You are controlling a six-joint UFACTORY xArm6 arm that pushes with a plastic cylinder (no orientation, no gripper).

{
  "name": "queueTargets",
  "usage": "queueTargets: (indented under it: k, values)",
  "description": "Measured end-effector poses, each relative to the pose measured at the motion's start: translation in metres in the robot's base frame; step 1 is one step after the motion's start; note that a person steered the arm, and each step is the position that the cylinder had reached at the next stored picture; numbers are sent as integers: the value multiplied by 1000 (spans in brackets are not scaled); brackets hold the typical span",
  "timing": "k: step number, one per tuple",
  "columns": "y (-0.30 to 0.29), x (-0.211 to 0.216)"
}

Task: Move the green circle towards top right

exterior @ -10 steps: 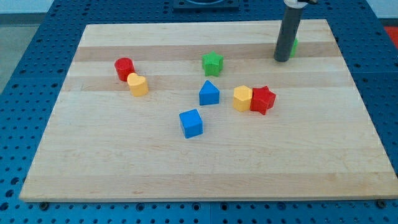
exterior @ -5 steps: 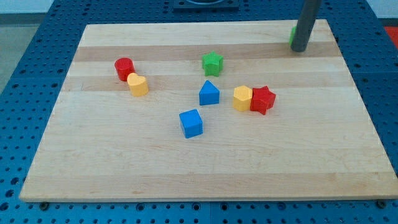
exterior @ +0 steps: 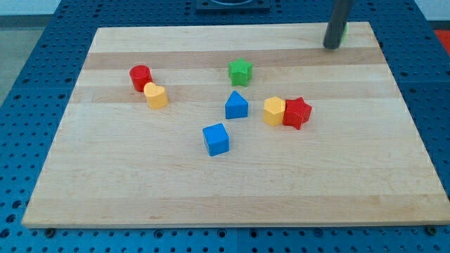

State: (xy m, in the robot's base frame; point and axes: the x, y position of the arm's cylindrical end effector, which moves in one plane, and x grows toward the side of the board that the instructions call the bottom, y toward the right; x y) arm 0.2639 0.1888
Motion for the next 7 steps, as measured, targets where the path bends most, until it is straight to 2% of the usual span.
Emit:
queueTargets:
  k: [1, 3, 7]
  values:
    - [-28, 0]
    - [-38, -33]
    - [9, -38]
